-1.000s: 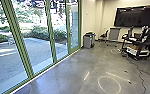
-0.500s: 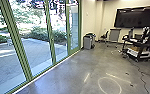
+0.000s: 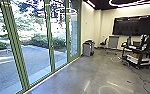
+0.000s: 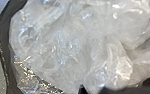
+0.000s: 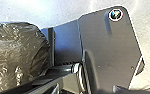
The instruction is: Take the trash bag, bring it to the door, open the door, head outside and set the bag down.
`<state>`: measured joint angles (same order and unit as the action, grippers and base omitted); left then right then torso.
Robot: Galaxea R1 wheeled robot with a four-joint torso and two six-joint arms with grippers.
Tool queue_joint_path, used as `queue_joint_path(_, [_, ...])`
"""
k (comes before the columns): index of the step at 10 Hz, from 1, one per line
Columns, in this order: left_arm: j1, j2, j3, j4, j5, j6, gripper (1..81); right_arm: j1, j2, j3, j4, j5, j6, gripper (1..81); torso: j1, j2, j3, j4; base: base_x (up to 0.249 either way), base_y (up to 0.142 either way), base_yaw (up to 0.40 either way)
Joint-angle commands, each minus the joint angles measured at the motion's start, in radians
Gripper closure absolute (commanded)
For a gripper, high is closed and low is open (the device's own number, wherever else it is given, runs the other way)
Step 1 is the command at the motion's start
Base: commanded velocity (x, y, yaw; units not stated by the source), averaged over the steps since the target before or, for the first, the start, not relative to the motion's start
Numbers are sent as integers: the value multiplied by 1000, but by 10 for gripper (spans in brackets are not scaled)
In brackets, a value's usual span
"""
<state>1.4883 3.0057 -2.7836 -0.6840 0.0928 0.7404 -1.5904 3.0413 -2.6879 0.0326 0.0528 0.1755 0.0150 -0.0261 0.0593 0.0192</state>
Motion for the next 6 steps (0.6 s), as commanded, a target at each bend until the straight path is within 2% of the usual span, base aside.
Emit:
queue_joint_path(1, [-70, -5, -5, 4, 68, 11, 811, 54, 3, 2, -6, -50, -4, 10, 0, 0, 0, 2, 125, 0, 0])
queue_joint_path(3, [-70, -4, -5, 6, 68, 13, 811, 56, 4, 2, -6, -50, -4, 10, 0, 0, 12, -20, 126, 0, 0])
queue_joint_path(6, [-70, -4, -5, 14, 68, 13, 811, 56, 4, 2, -6, -50, -2, 10, -1, 0, 12, -20, 129, 0, 0])
